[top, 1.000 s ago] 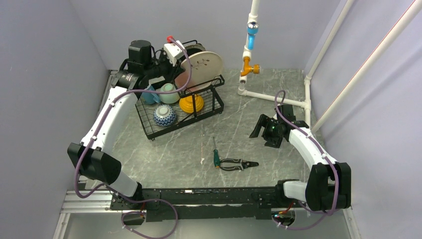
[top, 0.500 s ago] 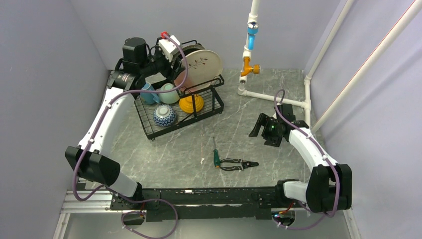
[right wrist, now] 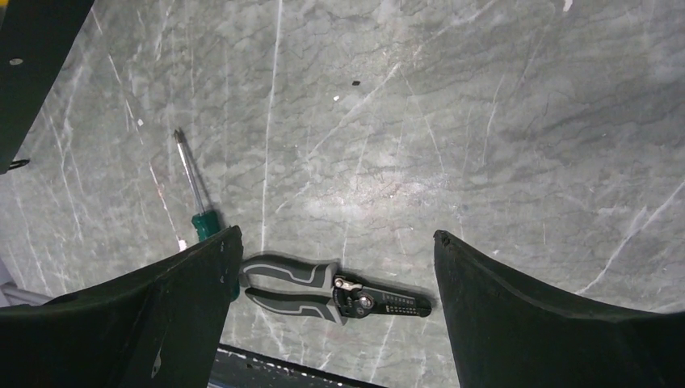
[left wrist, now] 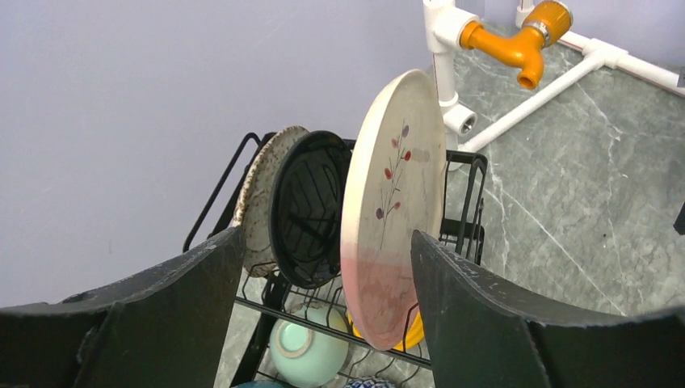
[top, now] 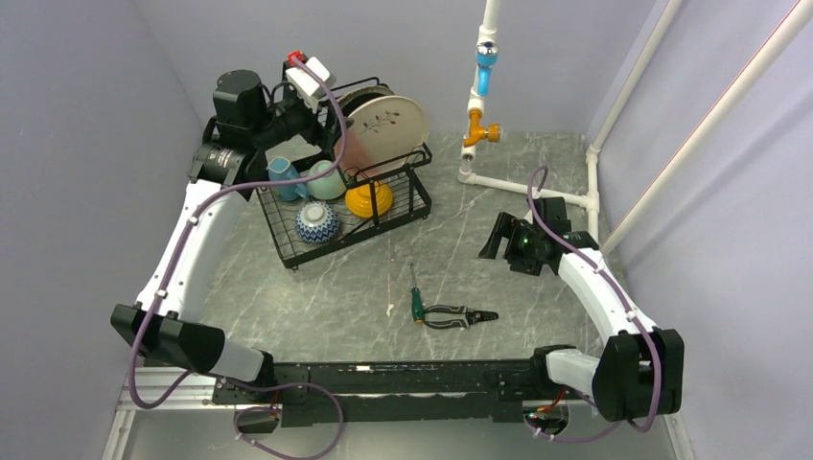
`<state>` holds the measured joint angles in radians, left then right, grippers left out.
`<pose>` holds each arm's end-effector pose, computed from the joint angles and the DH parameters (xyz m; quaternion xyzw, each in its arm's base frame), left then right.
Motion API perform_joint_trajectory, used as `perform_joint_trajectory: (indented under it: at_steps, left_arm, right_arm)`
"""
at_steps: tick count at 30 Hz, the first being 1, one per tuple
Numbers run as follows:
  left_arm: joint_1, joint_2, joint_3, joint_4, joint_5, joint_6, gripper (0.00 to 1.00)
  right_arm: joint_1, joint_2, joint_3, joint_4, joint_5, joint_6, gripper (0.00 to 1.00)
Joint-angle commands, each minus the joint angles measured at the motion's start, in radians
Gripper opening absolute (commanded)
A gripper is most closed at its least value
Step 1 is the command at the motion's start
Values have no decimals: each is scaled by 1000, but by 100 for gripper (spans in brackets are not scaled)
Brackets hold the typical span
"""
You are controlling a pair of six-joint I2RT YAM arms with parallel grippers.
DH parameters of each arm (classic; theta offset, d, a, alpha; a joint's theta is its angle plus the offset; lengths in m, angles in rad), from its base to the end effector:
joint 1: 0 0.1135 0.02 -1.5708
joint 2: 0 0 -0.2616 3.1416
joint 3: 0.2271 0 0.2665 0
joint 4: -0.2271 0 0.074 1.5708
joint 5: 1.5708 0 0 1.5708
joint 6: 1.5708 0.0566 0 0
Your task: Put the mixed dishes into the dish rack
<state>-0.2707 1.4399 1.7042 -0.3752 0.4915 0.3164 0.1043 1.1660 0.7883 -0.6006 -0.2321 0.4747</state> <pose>0.3243 -0.1177 0.4849 0.3644 0.6450 -0.1665 0.6508 0.2498 0.0392 0.2069 0.1417 0.9400 0.1889 0.2463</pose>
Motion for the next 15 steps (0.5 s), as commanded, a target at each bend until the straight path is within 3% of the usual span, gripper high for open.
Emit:
perform_joint_trajectory:
  at_steps: [1,7,10,15]
  left_arm:
    - [11,-52,34,54,-10,-43,80]
    - [27,-112,49,58,-55,-140,85]
    - [29,-181,30,59,-97,-221,99]
    - [29,-355,-96,93,-170,-364,99]
  right_arm:
    - [15,-24,46,0,20,-26,90]
    - [66,-24,131,-34,58,-55,91]
    - [122,-35,192,-48,103,-66,91]
    - [244,-81,301,-63,186,-89,92]
